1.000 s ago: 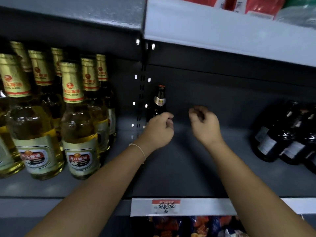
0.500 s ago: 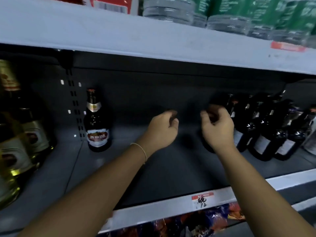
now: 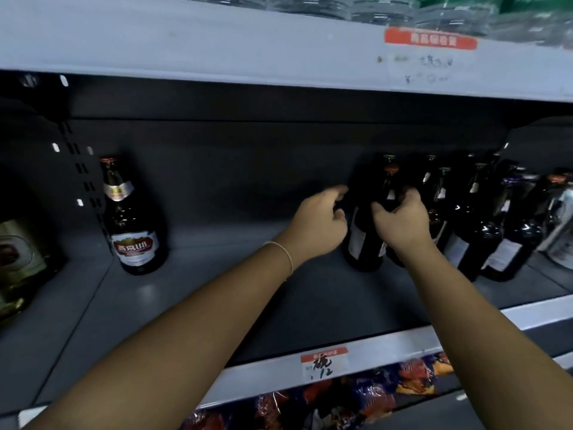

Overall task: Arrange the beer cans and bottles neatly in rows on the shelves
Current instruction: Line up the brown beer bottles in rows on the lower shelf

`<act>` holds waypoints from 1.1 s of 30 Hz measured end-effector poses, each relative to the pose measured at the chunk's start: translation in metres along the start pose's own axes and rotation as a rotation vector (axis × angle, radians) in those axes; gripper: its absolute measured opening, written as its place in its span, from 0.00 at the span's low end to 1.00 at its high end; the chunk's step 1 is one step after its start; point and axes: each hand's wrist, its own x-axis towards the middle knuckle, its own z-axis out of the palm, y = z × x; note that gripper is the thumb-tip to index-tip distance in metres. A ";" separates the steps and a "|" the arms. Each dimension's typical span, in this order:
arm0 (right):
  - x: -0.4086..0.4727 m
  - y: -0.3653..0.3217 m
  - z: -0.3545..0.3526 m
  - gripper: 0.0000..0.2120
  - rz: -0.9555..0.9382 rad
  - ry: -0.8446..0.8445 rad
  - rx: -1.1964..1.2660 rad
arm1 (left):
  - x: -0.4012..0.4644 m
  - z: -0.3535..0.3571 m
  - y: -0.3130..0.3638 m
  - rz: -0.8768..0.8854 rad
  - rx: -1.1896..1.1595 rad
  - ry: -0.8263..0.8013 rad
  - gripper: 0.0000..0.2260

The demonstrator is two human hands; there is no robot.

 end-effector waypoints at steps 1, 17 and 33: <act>0.002 0.003 0.000 0.19 -0.002 -0.017 0.002 | 0.002 0.002 0.000 -0.011 0.000 0.003 0.22; 0.012 0.015 0.008 0.17 -0.095 -0.083 0.102 | -0.004 0.020 -0.010 -0.138 0.074 -0.070 0.26; -0.062 -0.085 0.075 0.21 -0.185 -0.173 0.234 | -0.067 -0.075 -0.055 -0.283 -0.128 -0.101 0.25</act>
